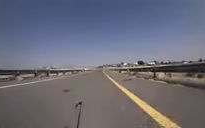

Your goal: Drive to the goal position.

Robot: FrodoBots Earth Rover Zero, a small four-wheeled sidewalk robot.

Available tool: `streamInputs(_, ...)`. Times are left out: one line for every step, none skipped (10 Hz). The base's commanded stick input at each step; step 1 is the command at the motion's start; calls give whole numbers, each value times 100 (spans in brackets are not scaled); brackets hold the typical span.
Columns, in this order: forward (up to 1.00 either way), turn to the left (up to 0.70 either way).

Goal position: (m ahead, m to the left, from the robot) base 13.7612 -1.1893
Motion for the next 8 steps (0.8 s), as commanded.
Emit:
streamInputs(100, 0)
streamInputs(100, 0)
streamInputs(100, 0)
streamInputs(100, 0)
streamInputs(100, 0)
streamInputs(100, 0)
streamInputs(100, 0)
streamInputs(100, 0)
